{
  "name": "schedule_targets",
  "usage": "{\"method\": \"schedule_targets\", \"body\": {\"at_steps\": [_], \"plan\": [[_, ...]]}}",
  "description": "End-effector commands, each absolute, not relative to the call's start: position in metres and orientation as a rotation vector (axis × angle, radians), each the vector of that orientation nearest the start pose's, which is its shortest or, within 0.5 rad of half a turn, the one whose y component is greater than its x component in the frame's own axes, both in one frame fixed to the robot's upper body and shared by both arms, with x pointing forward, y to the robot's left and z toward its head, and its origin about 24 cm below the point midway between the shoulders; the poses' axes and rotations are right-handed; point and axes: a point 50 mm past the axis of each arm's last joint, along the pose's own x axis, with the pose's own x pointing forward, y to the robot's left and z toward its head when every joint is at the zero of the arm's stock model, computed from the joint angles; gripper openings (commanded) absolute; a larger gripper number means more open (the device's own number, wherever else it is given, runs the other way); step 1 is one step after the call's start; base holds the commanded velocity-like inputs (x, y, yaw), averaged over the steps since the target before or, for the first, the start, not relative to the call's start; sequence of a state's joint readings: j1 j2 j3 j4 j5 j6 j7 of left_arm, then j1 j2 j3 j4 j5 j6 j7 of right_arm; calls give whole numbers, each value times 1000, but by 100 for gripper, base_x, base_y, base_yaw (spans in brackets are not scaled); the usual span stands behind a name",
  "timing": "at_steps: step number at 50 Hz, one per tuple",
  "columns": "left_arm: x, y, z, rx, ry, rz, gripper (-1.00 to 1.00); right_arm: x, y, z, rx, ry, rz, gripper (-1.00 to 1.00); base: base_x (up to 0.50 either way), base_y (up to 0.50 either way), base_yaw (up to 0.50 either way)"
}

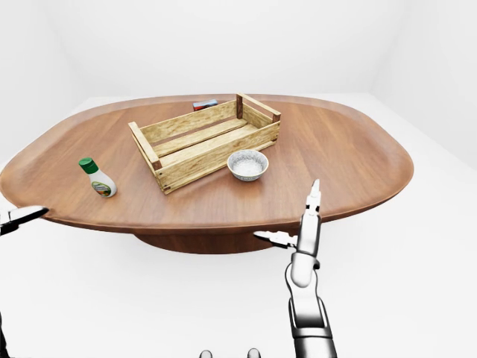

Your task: Pick up the salad dressing and put it in the tray.

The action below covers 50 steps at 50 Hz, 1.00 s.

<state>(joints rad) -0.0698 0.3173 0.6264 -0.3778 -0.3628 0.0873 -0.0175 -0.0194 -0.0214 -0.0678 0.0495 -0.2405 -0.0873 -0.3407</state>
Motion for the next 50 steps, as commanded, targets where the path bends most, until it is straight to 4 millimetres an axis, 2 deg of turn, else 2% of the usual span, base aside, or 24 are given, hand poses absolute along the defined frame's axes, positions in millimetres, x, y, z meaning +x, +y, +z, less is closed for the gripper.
{"method": "schedule_targets", "body": {"at_steps": [1, 6, 8, 14, 17, 32, 35, 36, 50], "plan": [[168, 352, 229, 63, -703, 572, 100, 252, -187, 47, -291, -103, -460, 100, 0, 0, 0], [166, 363, 225, 49, -679, 613, 100, 252, -187, 49, -322, -114, -455, 100, 0, 0, 0], [167, 371, 218, 26, -647, 642, 100, 253, -189, 47, -370, -109, -463, 100, 0, 0, 0], [174, 369, 210, 19, -609, 622, 100, 251, -188, 56, -528, -170, -460, 100, 0, 0, 0], [172, 372, 210, 11, -610, 633, 100, 251, -186, 56, -522, -167, -430, 100, 0, 0, 0], [179, 368, 205, 8, -585, 619, 100, 248, -189, 55, -449, -120, -510, 100, 0, 0, 0], [181, 367, 204, 10, -578, 614, 100, 248, -188, 54, -443, -119, -497, 100, 0, 0, 0], [185, 365, 200, 6, -558, 591, 100, 249, -185, 50, -387, -65, -422, 100, 0, 0, 0], [186, 363, 200, 9, -562, 581, 100, 250, -184, 49, -388, -49, -393, 100, 0, 0, 0]]}}
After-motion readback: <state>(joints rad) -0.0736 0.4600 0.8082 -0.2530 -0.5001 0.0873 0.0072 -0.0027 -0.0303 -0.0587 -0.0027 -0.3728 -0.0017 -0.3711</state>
